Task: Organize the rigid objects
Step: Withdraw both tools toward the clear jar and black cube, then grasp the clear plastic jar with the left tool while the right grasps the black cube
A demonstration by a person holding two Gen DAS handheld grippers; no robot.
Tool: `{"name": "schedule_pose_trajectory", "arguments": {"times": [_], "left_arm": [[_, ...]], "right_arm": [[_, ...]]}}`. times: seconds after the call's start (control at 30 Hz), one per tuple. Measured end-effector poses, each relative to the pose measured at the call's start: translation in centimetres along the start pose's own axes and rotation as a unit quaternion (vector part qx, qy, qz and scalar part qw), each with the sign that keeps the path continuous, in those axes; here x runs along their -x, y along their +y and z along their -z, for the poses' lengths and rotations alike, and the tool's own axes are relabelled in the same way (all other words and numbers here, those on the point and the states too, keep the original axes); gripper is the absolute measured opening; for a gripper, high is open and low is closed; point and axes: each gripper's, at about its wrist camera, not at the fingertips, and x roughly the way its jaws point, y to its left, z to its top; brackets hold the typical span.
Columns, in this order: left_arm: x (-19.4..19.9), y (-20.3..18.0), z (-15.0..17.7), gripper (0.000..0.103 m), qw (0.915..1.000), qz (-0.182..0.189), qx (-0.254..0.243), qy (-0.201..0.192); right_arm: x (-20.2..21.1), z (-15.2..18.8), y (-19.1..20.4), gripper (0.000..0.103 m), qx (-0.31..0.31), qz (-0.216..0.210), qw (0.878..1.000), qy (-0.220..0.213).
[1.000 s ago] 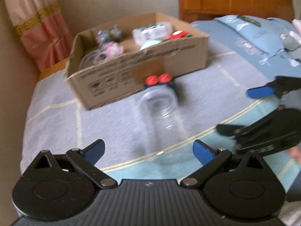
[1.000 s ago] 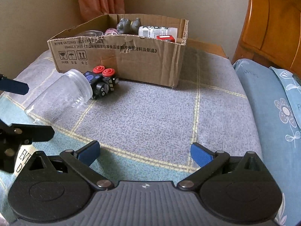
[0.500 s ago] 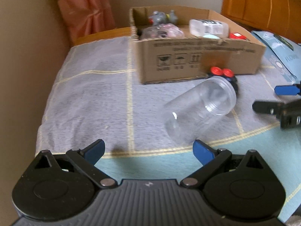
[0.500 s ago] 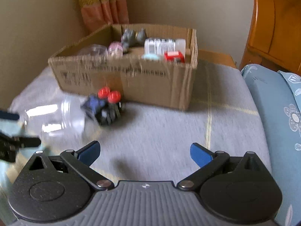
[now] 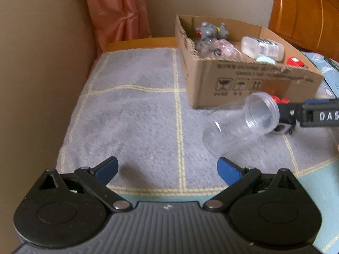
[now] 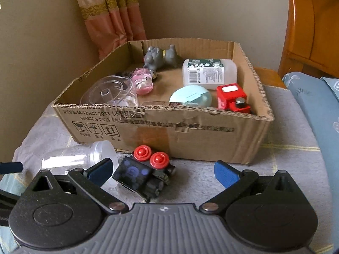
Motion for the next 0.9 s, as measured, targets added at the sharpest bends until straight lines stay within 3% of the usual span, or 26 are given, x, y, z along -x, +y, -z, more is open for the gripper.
{"name": "schedule_pose_trajectory", "arguments": {"times": [0.3, 0.53, 0.7, 0.9], "left_arm": [[0.1, 0.7, -0.2, 0.099, 0.9998, 0.011, 0.01, -0.01], [0.5, -0.3, -0.2, 0.099, 0.9992, 0.034, 0.0, -0.019], [0.3, -2.3, -0.1, 0.099, 0.9974, 0.069, -0.018, -0.011], [-0.7, -3.9, -0.6, 0.099, 0.9951, 0.099, 0.004, 0.001]], "right_arm": [[-1.2, 1.0, 0.0, 0.103, 0.005, 0.034, 0.999, 0.021], [-0.2, 2.7, -2.8, 0.103, 0.021, 0.077, 0.997, 0.015], [0.4, 3.5, -4.0, 0.103, 0.042, 0.051, 0.998, 0.002], [0.8, 4.5, -4.4, 0.103, 0.056, 0.037, 0.998, -0.021]]}}
